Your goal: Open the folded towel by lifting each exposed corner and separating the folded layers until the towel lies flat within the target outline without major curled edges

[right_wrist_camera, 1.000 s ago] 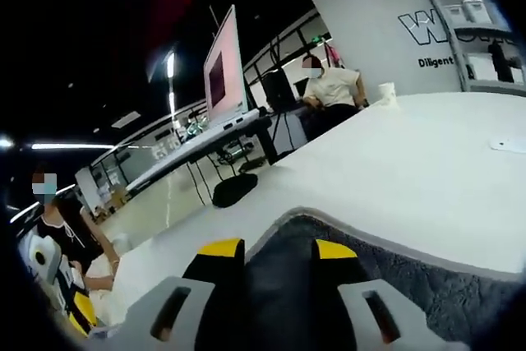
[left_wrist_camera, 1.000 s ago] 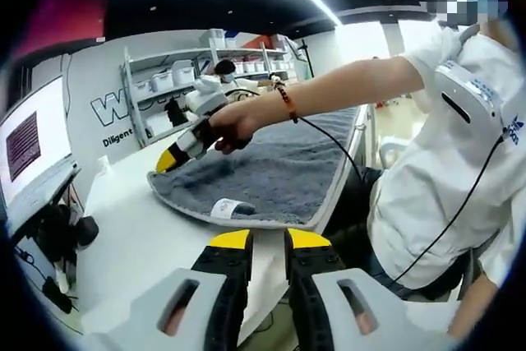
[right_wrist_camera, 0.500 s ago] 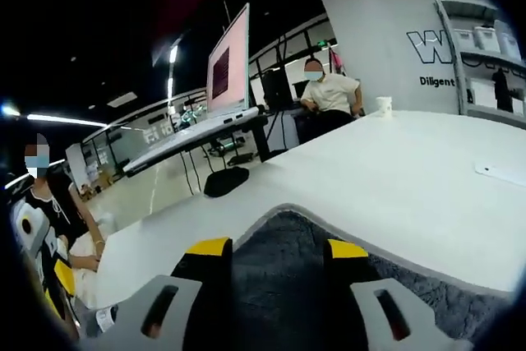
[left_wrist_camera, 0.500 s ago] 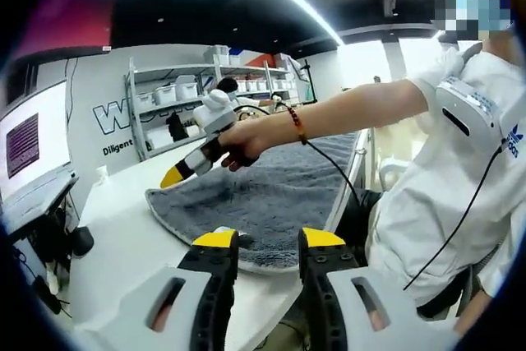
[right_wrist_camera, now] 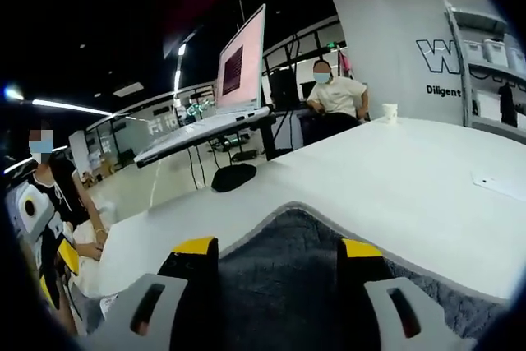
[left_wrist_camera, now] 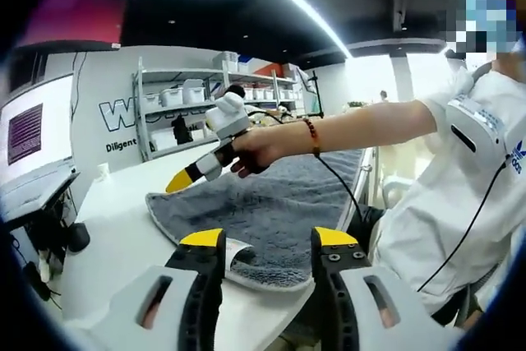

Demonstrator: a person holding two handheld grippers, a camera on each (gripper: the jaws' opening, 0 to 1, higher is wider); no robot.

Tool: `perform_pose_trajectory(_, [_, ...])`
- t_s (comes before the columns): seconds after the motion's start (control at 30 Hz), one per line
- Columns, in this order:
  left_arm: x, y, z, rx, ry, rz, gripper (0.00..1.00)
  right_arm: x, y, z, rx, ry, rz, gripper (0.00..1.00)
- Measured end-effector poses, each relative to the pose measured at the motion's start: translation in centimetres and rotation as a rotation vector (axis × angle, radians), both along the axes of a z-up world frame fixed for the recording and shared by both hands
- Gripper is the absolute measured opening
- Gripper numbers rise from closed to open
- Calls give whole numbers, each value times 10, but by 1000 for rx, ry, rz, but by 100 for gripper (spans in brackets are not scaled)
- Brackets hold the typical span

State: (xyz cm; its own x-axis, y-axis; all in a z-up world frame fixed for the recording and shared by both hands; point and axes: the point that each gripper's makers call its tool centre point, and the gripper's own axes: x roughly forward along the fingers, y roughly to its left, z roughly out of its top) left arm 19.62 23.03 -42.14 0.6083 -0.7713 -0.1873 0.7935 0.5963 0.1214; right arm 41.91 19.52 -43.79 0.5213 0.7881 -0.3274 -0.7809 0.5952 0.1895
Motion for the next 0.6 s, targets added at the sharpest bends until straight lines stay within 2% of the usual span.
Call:
perform_pose_trajectory(0.2, [7, -4, 3, -14, -8, 17, 47, -6, -11, -4, -16, -13, 10, 62])
perform_pose_trajectory(0.33, [12, -10, 1, -20, 7, 23, 49, -7, -22, 0, -13, -30, 8, 63])
perform_pose_trajectory(0.47, [12, -17, 1, -12, 8, 10, 50, -3, -33, 3, -5, -40, -8, 63])
perform_pose_trajectory(0.6, [10, -23, 1, -33, 13, -16, 50, -9, -42, 0, 1, -50, -2, 64])
